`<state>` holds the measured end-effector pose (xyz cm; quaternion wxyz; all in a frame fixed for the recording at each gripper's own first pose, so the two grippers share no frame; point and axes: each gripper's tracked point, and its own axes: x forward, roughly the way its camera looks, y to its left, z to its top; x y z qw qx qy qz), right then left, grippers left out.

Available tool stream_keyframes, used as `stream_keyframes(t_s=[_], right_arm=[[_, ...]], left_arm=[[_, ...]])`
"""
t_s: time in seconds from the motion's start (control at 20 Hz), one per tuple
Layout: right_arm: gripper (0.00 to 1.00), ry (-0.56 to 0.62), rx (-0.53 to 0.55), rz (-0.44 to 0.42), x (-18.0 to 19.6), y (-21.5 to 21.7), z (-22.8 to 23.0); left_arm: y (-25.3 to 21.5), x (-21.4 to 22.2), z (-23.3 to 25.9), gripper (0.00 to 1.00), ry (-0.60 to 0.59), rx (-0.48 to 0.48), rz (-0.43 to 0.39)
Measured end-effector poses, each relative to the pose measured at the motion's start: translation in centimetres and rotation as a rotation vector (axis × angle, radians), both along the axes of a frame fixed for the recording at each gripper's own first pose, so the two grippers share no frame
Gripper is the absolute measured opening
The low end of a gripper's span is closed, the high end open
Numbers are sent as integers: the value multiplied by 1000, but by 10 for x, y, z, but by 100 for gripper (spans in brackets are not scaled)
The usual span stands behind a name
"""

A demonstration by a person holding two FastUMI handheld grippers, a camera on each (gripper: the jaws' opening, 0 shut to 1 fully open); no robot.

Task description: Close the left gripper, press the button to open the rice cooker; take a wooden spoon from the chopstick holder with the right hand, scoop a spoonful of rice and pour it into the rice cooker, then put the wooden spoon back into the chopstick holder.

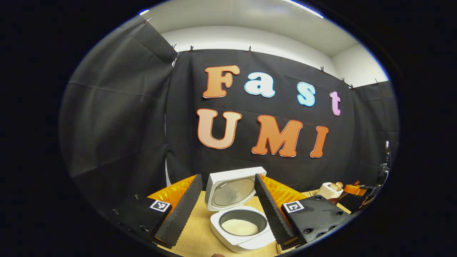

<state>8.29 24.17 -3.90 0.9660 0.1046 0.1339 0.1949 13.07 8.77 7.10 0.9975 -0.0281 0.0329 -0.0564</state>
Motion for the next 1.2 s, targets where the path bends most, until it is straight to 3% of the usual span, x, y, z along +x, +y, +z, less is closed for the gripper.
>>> stream_keyframes(t_s=[0.15, 0.2, 0.5, 0.75, 0.9, 1.0, 1.15, 1.2], right_arm=[[7, 34, -27, -52, -7, -40, -20], [12, 46, -34, -67, -9, -51, -29], [12, 142, -67, -119, -11, -101, -86], [11, 211, -55, -116, 1, -114, -137], [12, 282, -9, -82, 2, -105, -167], [11, 315, 10, -91, 6, -108, -186], [12, 360, 74, -93, 8, -113, -202], [12, 350, 99, -105, 13, -116, -203]], left_arm=[[-9, -4, -2, 99, 8, -11, -9], [-14, -6, -1, 100, 9, -19, -14], [-20, -16, -6, 100, 15, -9, 21], [-32, -26, -6, 100, 9, 12, 34], [-35, -31, -8, 95, 9, 23, 44], [-31, -34, -11, 99, 17, 18, 63], [-24, -38, -15, 95, 25, 23, 90], [-22, -39, -15, 99, 25, 25, 98]])
